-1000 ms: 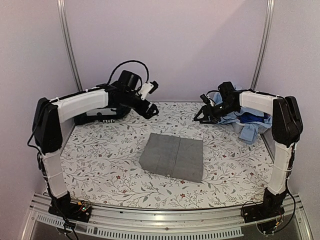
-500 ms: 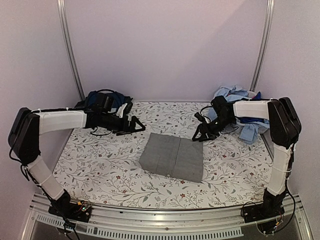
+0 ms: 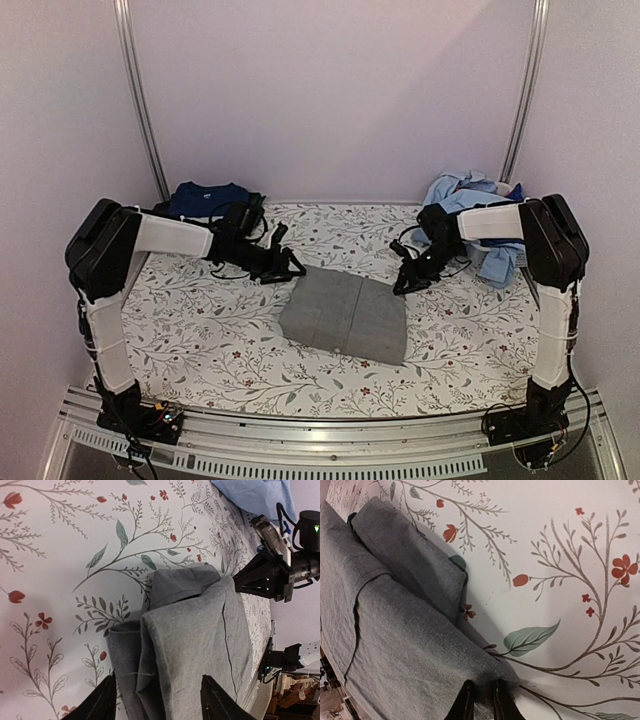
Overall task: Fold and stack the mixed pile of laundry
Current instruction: Smooth out the square-folded shirt at the center of the board.
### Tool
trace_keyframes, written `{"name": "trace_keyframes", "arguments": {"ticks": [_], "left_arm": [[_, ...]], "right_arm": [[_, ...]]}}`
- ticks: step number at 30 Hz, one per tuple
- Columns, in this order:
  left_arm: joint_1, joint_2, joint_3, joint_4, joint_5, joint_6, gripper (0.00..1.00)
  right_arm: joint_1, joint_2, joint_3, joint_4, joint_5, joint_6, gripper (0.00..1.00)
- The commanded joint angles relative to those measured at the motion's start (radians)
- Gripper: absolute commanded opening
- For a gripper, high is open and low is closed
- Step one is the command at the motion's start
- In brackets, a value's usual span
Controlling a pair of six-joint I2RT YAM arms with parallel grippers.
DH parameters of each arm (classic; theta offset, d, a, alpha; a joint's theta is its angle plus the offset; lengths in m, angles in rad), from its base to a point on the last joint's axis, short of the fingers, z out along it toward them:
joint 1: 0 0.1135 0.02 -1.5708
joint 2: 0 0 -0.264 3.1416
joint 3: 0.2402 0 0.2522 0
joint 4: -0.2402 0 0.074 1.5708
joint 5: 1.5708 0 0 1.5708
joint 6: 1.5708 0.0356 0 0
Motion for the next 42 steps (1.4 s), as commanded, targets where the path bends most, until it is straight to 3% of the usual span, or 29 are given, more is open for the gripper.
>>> {"name": "trace_keyframes", "arguments": {"ticks": [1, 10, 14, 18, 22, 23, 24, 29, 33, 42], "left_arm": [[-0.019, 0.051, 0.042, 0.090, 0.062, -0.026, 0.52], [-0.008, 0.222, 0.147, 0.139, 0.046, -0.050, 0.06], [-0.006, 0.275, 0.178, 0.117, 0.018, -0.061, 0.00], [0.006, 0.220, 0.162, 0.121, -0.008, -0.062, 0.42], [0.067, 0.055, 0.042, 0.176, 0.054, -0.061, 0.72], [0.083, 0.003, 0.005, 0.192, 0.095, -0.044, 0.92], [0.095, -0.046, -0.045, 0.217, 0.137, -0.026, 0.99], [0.106, -0.254, -0.275, 0.261, 0.287, 0.036, 1.00], [0.091, -0.348, -0.468, 0.394, 0.344, -0.029, 1.00], [-0.019, -0.295, -0.617, 0.665, 0.306, -0.088, 0.99]], "right_arm": [[0.006, 0.037, 0.042, -0.002, 0.071, 0.000, 0.12], [0.006, 0.092, 0.092, -0.002, 0.153, 0.012, 0.06], [0.006, 0.113, 0.154, -0.042, 0.196, 0.015, 0.09], [0.006, 0.031, 0.217, -0.074, 0.177, 0.034, 0.34], [0.010, -0.066, 0.229, -0.075, 0.081, 0.097, 0.40], [0.015, -0.091, 0.220, -0.068, 0.047, 0.115, 0.40], [0.022, -0.109, 0.204, -0.054, 0.021, 0.126, 0.40], [0.096, -0.208, 0.116, 0.001, -0.105, 0.182, 0.40], [0.159, -0.224, 0.054, 0.063, -0.181, 0.218, 0.40], [0.192, -0.115, -0.047, 0.272, -0.282, 0.326, 0.39]]}}
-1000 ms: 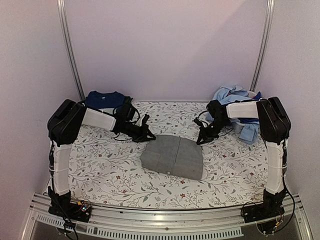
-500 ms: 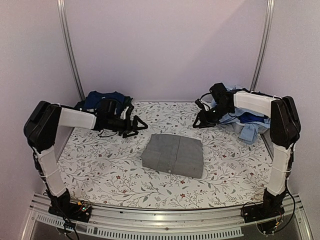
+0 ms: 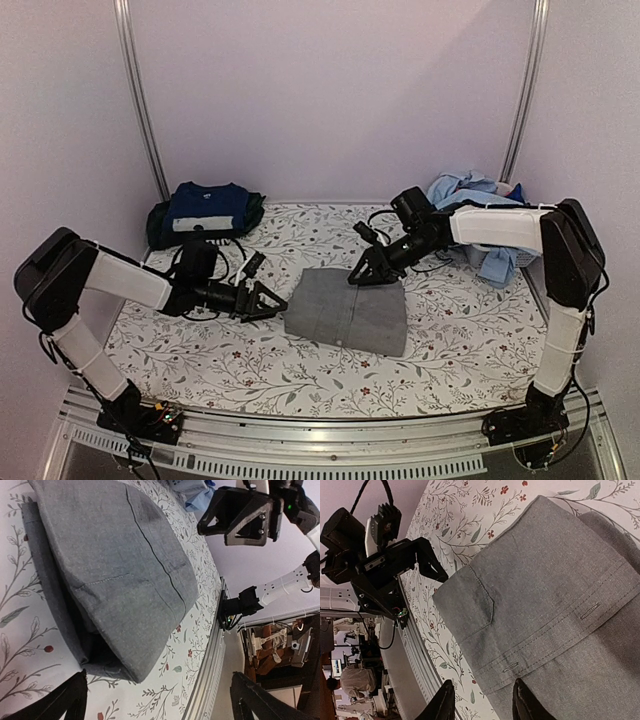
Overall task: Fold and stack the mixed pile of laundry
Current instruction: Smooth out the square-folded shirt at the center of the board.
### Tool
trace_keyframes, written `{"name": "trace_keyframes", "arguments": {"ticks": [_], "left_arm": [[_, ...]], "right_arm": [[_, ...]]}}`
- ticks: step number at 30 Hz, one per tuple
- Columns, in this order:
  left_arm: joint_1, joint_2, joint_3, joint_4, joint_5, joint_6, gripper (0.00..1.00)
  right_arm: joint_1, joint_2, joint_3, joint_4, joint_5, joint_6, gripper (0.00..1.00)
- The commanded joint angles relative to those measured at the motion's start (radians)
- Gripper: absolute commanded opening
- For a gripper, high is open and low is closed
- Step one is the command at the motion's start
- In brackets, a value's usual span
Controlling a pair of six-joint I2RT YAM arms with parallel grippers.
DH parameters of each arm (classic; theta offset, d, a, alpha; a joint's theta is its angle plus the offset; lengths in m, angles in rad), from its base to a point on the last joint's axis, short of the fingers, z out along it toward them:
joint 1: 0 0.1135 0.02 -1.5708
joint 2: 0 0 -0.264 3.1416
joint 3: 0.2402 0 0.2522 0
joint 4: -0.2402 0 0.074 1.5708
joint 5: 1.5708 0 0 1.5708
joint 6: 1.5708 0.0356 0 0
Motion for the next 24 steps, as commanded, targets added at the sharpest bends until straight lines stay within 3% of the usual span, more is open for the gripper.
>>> {"name": "trace_keyframes", "arguments": {"ticks": [1, 9, 11, 16, 24], "left_arm": [[-0.046, 0.061, -0.028, 0.240, 0.011, -0.039, 0.97], [-0.108, 0.183, 0.027, 0.314, 0.017, -0.035, 0.83], [-0.117, 0.189, 0.026, 0.311, 0.031, -0.038, 0.73], [-0.117, 0.193, -0.039, 0.269, 0.035, -0.051, 0.35], [-0.117, 0.254, -0.022, 0.099, -0.102, -0.095, 0.09]], "right_arm": [[-0.009, 0.087, -0.021, 0.106, -0.051, 0.054, 0.39], [-0.009, 0.186, -0.003, 0.074, -0.012, 0.010, 0.38], [-0.009, 0.207, -0.004, 0.072, 0.000, 0.009, 0.38], [-0.011, 0.241, -0.009, 0.060, 0.035, 0.006, 0.37], [-0.031, 0.276, 0.014, 0.065, 0.088, -0.001, 0.36]]}}
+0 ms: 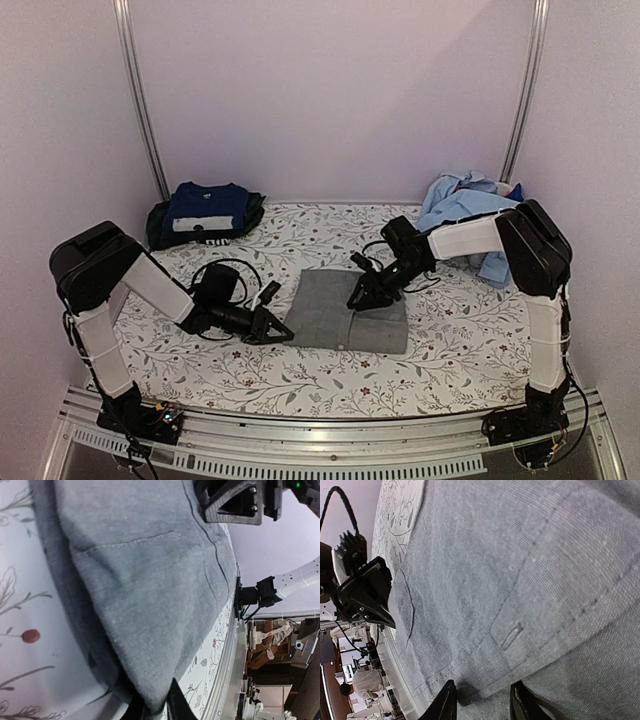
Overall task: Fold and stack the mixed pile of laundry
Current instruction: Smooth out the square-folded shirt at the center of the board.
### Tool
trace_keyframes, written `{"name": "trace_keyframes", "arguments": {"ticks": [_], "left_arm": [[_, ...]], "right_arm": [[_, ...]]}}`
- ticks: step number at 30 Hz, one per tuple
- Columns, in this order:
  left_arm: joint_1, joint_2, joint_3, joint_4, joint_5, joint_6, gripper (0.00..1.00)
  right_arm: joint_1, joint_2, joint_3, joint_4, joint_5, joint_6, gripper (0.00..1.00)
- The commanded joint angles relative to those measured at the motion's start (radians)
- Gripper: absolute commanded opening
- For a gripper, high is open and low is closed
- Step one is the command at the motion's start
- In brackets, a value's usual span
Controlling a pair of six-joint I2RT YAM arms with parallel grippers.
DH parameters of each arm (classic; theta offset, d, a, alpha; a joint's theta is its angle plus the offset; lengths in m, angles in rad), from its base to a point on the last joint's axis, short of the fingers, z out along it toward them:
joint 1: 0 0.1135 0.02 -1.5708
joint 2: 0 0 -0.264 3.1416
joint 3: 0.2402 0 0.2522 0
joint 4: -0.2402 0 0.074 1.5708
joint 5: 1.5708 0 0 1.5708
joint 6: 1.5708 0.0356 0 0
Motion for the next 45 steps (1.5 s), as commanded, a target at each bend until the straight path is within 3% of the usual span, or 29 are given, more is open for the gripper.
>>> {"name": "trace_keyframes", "arguments": {"ticks": [1, 3, 5, 9, 10, 11, 14, 18, 20, 21, 24, 28, 33, 38, 45], "left_arm": [[-0.010, 0.029, 0.019, -0.127, -0.082, -0.041, 0.10], [-0.011, 0.008, 0.023, -0.186, -0.109, -0.044, 0.15], [-0.011, -0.047, 0.016, -0.246, -0.138, -0.024, 0.29], [-0.007, -0.258, 0.008, -0.399, -0.240, 0.050, 0.75], [-0.006, -0.324, 0.013, -0.432, -0.272, 0.069, 0.92], [-0.006, -0.382, 0.022, -0.460, -0.292, 0.087, 0.99], [0.010, -0.502, 0.066, -0.521, -0.362, 0.084, 1.00], [0.114, -0.558, 0.081, -0.414, -0.239, -0.082, 1.00], [0.140, -0.547, 0.119, -0.391, -0.154, -0.083, 1.00], [0.142, -0.538, 0.145, -0.400, -0.124, -0.060, 1.00], [0.098, -0.514, 0.244, -0.495, -0.173, 0.043, 1.00], [0.010, -0.444, 0.347, -0.594, -0.189, 0.113, 1.00], [-0.105, -0.278, 0.362, -0.411, -0.025, 0.017, 1.00], [-0.174, -0.114, 0.400, -0.347, 0.054, -0.033, 1.00], [-0.186, 0.068, 0.434, -0.258, 0.109, -0.098, 1.00]], "right_arm": [[-0.025, 0.044, 0.023, -0.003, 0.083, -0.019, 0.36], [-0.031, 0.049, 0.031, -0.004, 0.095, -0.025, 0.36], [-0.035, 0.050, 0.042, -0.016, 0.113, -0.037, 0.36], [-0.034, 0.015, 0.089, -0.066, 0.117, -0.088, 0.40], [-0.033, -0.009, 0.098, -0.070, 0.111, -0.092, 0.43], [-0.034, -0.055, 0.106, -0.079, 0.103, -0.096, 0.46], [-0.034, -0.171, 0.124, -0.123, 0.065, -0.101, 0.59], [-0.034, -0.323, 0.080, -0.161, 0.089, -0.080, 0.77], [-0.034, -0.421, 0.030, -0.120, 0.186, -0.069, 0.96], [-0.035, -0.498, -0.007, -0.083, 0.239, -0.057, 0.99], [-0.057, -0.633, -0.149, 0.056, 0.331, 0.043, 0.99], [-0.107, -0.683, -0.248, 0.133, 0.049, 0.099, 0.99], [-0.046, -0.657, -0.448, 0.414, -0.221, 0.310, 0.99], [0.066, -0.552, -0.535, 0.579, -0.251, 0.443, 0.99], [0.086, -0.376, -0.566, 0.769, -0.261, 0.572, 0.99]]}}
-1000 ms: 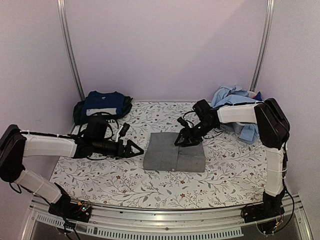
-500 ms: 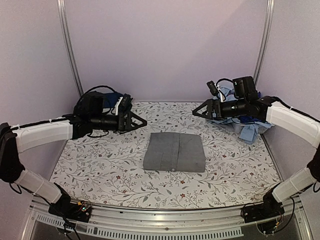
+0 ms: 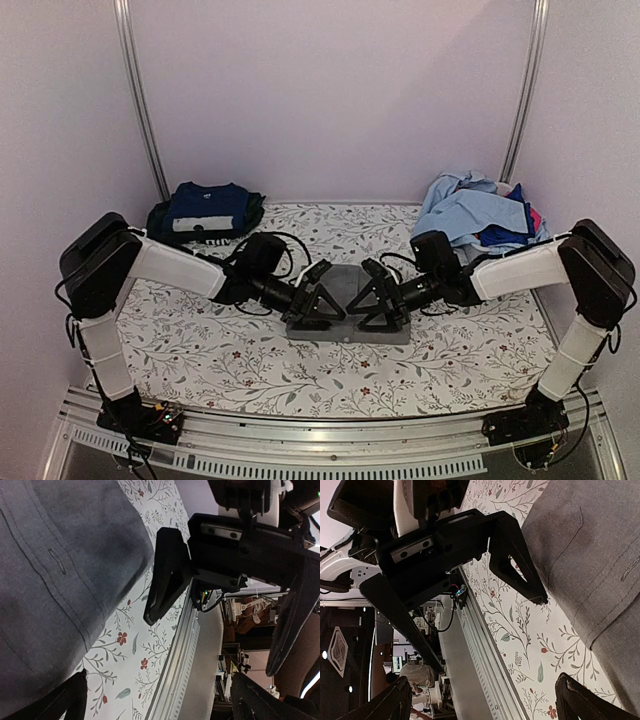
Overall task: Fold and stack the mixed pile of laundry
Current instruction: Smooth out the square-folded shirt at the center of the board.
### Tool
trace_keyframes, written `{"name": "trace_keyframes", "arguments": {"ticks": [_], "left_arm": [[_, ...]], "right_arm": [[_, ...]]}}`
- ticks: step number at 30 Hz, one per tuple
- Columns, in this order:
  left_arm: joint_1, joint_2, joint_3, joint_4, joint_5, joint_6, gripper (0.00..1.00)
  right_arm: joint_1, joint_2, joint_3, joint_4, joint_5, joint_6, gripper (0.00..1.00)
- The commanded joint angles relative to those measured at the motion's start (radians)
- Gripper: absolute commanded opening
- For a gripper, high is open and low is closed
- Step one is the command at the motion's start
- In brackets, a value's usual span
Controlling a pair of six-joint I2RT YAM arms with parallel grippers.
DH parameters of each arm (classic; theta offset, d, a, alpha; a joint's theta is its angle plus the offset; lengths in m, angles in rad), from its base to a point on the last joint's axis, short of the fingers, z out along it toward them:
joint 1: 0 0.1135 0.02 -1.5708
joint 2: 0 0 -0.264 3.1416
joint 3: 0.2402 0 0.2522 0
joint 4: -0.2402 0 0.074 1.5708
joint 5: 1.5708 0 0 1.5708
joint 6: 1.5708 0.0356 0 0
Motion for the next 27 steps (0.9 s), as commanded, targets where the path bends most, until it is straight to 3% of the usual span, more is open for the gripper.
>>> {"name": "trace_keyframes", "arguments": {"ticks": [1, 7, 9, 12, 16, 19, 27], "left_arm": [[-0.001, 0.102, 0.048, 0.086, 0.050, -0.056, 1.00], [0.080, 0.155, -0.162, 0.328, 0.023, -0.227, 1.00], [0.091, 0.119, -0.196, 0.295, 0.020, -0.205, 1.00], [0.082, 0.033, -0.194, 0.179, 0.017, -0.115, 1.00], [0.083, -0.070, -0.116, 0.040, 0.014, -0.015, 1.00], [0.088, -0.041, -0.012, -0.002, 0.022, 0.002, 1.00], [0.103, 0.230, 0.204, 0.094, 0.026, -0.060, 1.00]], "right_arm": [[-0.009, 0.110, -0.011, 0.181, -0.033, 0.105, 0.99], [-0.037, 0.289, -0.152, 0.336, -0.043, 0.150, 0.99], [-0.043, 0.309, -0.205, 0.403, -0.063, 0.202, 0.97], [-0.043, 0.238, -0.202, 0.376, -0.090, 0.212, 0.97], [-0.053, 0.076, -0.072, 0.189, -0.100, 0.148, 0.98], [-0.082, 0.038, 0.010, 0.147, -0.098, 0.125, 0.99], [-0.104, 0.278, 0.146, 0.214, -0.108, 0.113, 0.99]]}}
